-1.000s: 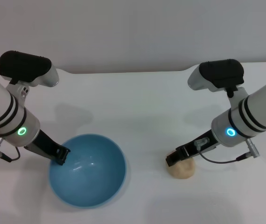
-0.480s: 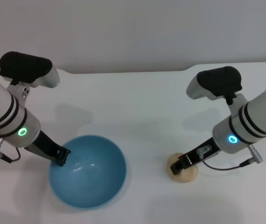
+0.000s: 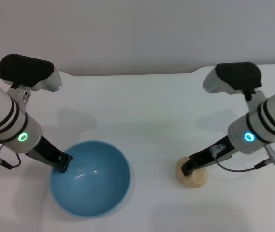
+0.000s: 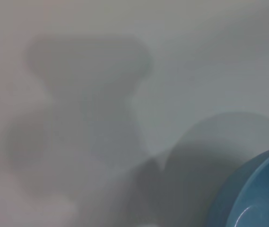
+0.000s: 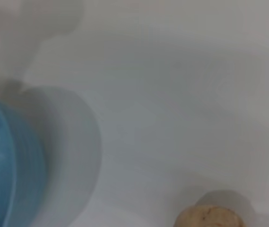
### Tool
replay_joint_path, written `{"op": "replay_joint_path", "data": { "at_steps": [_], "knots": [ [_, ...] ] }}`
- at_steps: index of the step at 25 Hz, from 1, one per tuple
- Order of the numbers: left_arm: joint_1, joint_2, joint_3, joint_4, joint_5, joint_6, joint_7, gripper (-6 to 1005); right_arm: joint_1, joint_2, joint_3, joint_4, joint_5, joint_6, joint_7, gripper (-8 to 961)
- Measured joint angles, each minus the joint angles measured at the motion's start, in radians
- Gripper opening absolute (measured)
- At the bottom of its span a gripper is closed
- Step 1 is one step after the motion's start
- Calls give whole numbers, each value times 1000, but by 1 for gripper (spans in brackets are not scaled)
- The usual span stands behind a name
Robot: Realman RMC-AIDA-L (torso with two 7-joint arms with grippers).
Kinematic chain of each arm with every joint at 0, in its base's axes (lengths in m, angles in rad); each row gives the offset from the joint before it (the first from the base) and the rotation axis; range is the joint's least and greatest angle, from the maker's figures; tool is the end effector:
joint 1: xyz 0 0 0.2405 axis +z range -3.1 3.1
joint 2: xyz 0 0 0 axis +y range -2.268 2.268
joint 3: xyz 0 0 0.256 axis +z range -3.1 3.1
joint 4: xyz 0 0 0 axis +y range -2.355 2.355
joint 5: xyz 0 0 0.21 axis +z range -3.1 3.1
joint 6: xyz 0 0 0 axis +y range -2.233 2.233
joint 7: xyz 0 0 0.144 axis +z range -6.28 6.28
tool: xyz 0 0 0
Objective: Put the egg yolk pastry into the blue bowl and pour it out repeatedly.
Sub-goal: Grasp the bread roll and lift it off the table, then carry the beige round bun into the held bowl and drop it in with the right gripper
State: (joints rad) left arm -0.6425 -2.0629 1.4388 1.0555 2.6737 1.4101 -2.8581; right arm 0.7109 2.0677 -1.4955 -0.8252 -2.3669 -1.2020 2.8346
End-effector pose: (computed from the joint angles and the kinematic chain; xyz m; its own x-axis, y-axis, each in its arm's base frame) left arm -0.2341 0.3594 -0.0266 0.4333 0.8870 -0.1593 0.7101 -0.4449 -0.5458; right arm 0.2180 0.3646 -0.0738 0.4124 -0.9100 0.0424 -0.8456 -0.3997 -0.3538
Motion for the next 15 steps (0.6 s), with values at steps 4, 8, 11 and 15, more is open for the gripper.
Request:
{"op": "replay_joint_path", "data": {
  "at_steps": [4,8,11,15],
  "knots": [
    [0,0,0,0,0,0,1,-1,-22,-1,29,-35,-9,-25,2,335],
    [0,1,0,0,0,2,2,-2,-42,-3,47,-73,-11,-42,2,307],
    [-1,1,1,0,0,4,3,-2,-65,-3,72,-146,-12,-75,2,278],
    [-6,1,4,0,0,8,3,-2,-92,-3,103,-302,-11,-129,2,246]
  ]
}}
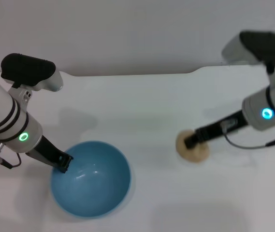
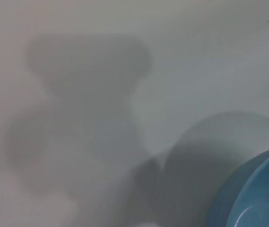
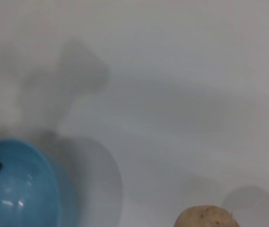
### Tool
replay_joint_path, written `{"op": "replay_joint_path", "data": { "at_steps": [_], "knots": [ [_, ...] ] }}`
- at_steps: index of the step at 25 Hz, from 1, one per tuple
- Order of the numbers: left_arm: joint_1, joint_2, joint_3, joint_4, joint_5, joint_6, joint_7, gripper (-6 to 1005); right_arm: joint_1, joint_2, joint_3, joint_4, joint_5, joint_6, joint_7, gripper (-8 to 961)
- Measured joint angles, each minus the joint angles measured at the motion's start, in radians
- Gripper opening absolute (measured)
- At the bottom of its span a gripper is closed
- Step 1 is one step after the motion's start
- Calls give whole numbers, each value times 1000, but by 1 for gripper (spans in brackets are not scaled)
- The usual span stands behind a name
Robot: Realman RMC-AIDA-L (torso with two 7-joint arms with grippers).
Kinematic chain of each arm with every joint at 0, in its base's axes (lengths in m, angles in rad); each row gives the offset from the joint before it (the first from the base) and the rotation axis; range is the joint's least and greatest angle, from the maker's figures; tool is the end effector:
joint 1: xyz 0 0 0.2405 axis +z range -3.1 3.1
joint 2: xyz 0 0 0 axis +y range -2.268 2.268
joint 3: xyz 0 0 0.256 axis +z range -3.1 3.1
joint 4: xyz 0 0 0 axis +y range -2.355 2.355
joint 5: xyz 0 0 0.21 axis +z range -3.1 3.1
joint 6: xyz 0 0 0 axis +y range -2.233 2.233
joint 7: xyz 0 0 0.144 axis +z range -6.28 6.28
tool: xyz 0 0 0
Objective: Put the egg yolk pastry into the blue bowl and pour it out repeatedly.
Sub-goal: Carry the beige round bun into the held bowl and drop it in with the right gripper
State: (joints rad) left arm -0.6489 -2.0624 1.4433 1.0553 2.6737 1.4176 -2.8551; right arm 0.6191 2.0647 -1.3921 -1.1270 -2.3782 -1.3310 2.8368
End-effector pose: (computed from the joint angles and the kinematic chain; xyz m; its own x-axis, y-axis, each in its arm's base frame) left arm -0.2321 0.3596 -0.0270 0.4384 0.8824 -0.1707 0.7046 -0.4553 -0.5442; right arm 0.1885 0.3695 -0.0299 0.4847 -0.8715 -0.0741 -0.8391 -0.4394 -0.3206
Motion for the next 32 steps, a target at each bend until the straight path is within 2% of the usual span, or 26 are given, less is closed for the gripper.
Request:
{"op": "replay_joint_path", "data": {
  "at_steps": [4,7,8,15,23,32],
  "knots": [
    [-8,-2,25,1,-15,6,-2,-2,10,3,-1,-105,21,-18,0,213],
    [-14,-2,45,4,-43,8,-3,-1,41,5,-9,-124,66,-16,-3,190],
    [-18,-2,58,7,-54,9,-4,-1,73,6,-17,-123,105,-10,-10,184],
    [-36,-5,79,11,-73,6,-10,-1,130,9,-80,-119,140,22,-13,170],
    [-46,-5,86,10,-89,-4,-12,-1,131,10,-172,-109,188,49,-14,161],
    [-48,-4,91,11,-126,-11,-9,-2,141,11,-279,3,301,108,-91,157]
  ]
}}
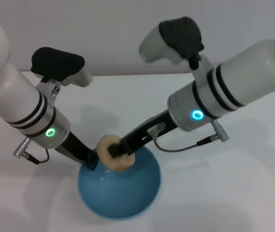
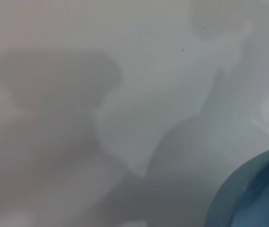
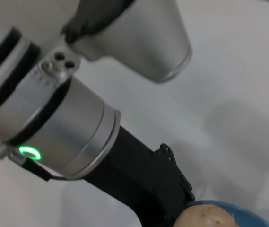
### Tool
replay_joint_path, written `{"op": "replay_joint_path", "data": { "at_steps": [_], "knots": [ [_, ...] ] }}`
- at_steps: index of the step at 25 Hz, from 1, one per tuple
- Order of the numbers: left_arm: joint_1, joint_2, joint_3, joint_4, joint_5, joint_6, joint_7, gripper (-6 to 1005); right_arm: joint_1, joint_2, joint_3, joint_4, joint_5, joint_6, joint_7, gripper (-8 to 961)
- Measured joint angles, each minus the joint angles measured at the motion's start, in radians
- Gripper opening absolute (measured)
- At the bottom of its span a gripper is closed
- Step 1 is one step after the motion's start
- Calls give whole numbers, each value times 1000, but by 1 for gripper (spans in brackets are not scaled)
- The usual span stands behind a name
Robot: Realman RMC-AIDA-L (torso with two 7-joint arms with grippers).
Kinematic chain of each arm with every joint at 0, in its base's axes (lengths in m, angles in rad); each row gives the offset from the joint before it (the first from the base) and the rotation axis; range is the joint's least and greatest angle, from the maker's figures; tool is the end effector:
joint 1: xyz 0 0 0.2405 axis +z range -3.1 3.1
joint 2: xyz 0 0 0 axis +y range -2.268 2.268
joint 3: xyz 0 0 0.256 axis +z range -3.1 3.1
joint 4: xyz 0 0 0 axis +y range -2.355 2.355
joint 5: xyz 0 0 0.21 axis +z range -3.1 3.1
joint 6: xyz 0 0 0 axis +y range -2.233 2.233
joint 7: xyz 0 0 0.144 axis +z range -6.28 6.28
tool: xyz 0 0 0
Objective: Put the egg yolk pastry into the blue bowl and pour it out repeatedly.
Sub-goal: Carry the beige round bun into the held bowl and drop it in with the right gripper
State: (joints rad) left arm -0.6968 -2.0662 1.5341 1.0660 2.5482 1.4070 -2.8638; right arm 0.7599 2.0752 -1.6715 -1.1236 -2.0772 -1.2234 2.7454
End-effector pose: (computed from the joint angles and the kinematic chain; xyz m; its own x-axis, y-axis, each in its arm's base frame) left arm -0.1951 0.3591 -0.0490 0.5195 0.8327 -0.1918 0.7062 -0.5447 -0.4522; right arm 0.0902 0.3509 -0.0872 0.7340 -0.6788 -0.0209 -0.6776 -0.7299 -0.0897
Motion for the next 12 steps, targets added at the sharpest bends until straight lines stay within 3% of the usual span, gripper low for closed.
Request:
{"op": "replay_joint_path", "data": {
  "at_steps": [5,7,12],
  "knots": [
    [1,1,0,0,-4,-1,2,-2,-8,0,-17,0,-11,1,-37,144],
    [1,1,0,0,-4,-1,3,-2,-11,-1,-15,-1,-12,-3,-38,240],
    [3,2,0,0,-5,-2,4,-2,-26,-4,-6,-17,-12,-8,-38,377]
  ]
}}
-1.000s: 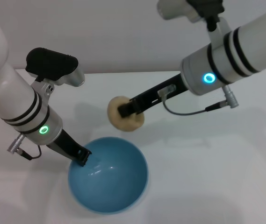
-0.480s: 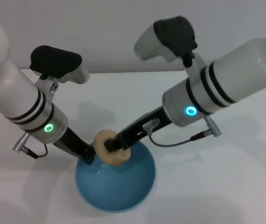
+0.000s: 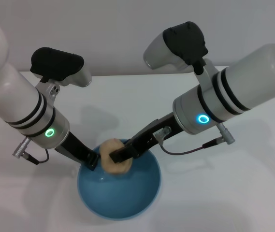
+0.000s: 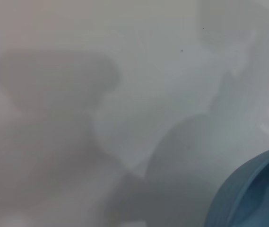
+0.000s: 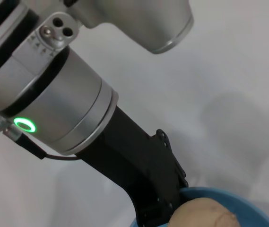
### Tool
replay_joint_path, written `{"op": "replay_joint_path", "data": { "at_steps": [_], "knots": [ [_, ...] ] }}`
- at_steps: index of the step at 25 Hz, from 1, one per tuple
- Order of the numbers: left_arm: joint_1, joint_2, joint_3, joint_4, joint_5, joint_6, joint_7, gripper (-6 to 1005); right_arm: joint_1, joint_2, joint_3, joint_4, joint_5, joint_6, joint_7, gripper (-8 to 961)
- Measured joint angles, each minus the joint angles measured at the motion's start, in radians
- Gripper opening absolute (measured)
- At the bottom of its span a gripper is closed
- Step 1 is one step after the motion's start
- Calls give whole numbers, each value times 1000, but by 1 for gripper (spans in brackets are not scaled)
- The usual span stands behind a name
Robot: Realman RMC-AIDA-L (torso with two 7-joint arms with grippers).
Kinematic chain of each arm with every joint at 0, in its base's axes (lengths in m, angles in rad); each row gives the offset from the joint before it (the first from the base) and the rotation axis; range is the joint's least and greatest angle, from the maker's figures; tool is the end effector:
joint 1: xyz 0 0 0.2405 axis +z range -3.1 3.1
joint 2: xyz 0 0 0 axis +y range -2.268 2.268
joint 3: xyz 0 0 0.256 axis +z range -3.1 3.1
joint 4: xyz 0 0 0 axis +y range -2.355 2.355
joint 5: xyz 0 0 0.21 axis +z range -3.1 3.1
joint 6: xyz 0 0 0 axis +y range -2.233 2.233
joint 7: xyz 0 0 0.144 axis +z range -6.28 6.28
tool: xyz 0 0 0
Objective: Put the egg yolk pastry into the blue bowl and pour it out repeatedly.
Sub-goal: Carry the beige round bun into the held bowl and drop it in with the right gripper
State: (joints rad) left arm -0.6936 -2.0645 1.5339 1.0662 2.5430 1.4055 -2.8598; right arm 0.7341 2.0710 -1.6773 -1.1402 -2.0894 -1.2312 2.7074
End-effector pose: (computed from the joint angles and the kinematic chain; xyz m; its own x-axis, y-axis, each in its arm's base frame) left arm -0.1959 0.3588 -0.0487 0.5202 0.8326 -0.1902 0.7079 -0.5450 -0.4492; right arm 0.0982 0.3480 -0.0854 0.7557 -0.6549 -0.0078 -0.6522 -0.7514 -0.1004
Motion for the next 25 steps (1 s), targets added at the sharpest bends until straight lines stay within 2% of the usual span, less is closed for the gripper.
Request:
{"op": "replay_joint_path", "data": {
  "at_steps": [1,10,15,21,25],
  "knots": [
    [0,0,0,0,0,0,0,-2,-6,-1,2,-9,0,-1,0,404],
    [3,2,-2,0,0,-25,2,-1,-94,-3,101,-125,-1,-52,4,400],
    [12,3,-1,0,0,-65,5,-2,-167,0,254,-140,3,-59,6,398],
    [35,0,0,9,-10,-152,23,-2,-265,-3,495,-86,-7,-66,8,398],
    [57,1,0,19,-54,-232,52,-1,-307,-1,564,-74,-133,-53,8,397]
  ]
}}
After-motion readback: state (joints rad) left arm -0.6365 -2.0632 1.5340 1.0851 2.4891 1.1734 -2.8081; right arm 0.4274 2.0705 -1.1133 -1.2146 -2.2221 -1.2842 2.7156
